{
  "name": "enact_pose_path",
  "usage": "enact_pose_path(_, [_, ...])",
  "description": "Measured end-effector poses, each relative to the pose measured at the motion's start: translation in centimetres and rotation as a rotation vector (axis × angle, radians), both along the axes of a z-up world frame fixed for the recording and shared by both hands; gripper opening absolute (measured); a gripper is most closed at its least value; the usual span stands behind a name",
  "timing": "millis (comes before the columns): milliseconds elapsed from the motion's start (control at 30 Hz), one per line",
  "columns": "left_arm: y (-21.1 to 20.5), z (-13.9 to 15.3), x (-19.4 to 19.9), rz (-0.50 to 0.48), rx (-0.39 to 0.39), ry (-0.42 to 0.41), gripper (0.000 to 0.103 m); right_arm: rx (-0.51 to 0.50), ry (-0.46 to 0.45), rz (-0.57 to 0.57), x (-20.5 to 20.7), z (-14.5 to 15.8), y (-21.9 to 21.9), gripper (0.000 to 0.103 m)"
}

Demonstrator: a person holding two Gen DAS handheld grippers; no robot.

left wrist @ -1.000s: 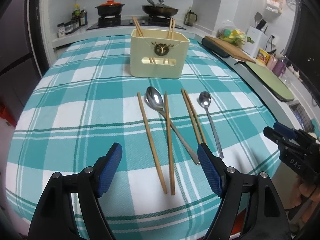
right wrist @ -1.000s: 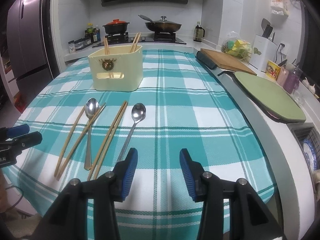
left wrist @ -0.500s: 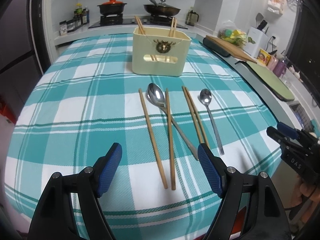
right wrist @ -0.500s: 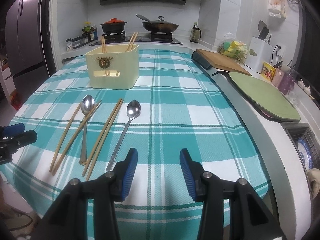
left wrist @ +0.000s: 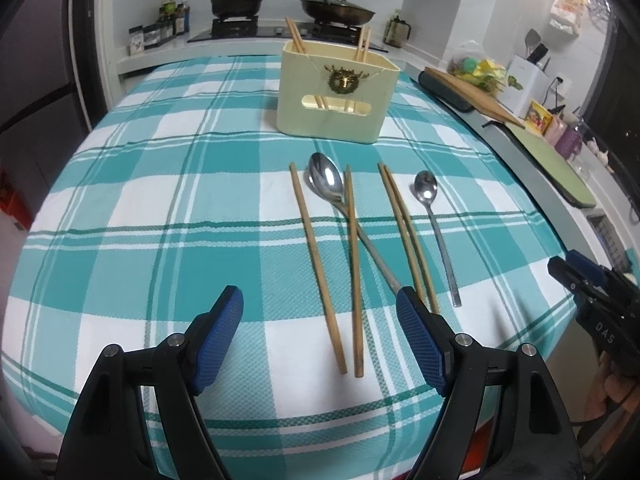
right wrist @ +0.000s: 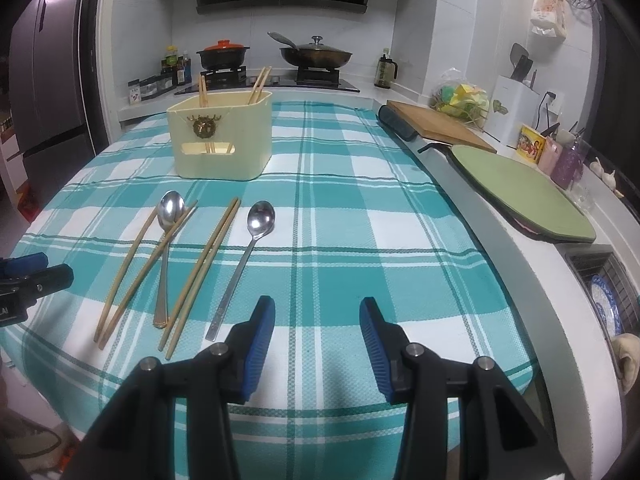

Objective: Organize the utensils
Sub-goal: 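Withdraw both grippers from the box back over the table, then close the left gripper on a chopstick while the right gripper closes on a steel spoon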

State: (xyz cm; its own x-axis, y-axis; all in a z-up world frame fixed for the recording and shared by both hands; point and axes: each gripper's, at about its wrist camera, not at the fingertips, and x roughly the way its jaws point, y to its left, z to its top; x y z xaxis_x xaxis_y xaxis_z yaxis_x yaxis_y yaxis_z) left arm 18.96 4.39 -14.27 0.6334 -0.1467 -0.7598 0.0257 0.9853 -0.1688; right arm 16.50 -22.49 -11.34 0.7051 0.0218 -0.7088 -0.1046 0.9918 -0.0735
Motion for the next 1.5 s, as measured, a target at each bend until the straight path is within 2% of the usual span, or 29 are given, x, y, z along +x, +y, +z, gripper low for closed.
enact_pose_path(133, [0.9,-0.8,1.1,0.025,-0.022,0.018,0.080,0.025,0.017,0.014,0.3,-0.8,0.2,0.045])
enact_pose_path(333, [2.0,-1.8,4.4,0.061,-0.014,0.020,0.080,0.055,0.037,0.032,0.9,-1.6,0.4,0.045])
enact_pose_path(700, [0.6,-5.1,10.1,0.066,0.080,0.059,0.080,0.094,0.073,0.008,2.4,-3.0,0.1,0.045])
enact_pose_path(833, [0.3,-6.4,10.5,0.074,0.149,0.075,0.081,0.113,0.075,0.021,3.9,-3.3,0.7,0.045])
enact_pose_path(1067, [1.0,-6.3,10.3,0.094,0.236,0.054,0.082,0.154,0.117,0.052,8.2,-5.2,2.5,0.045])
enact_pose_path(1300, [3.3,-6.6,9.8,0.128,0.209,0.065,0.084,0.217,0.175,0.048,12.7,-7.4,4.5,0.045])
enact_pose_path(1500, [3.8,-6.8,9.8,0.129,0.184,0.069,0.086,0.159,0.178,0.063,14.4,-8.3,6.0,0.045])
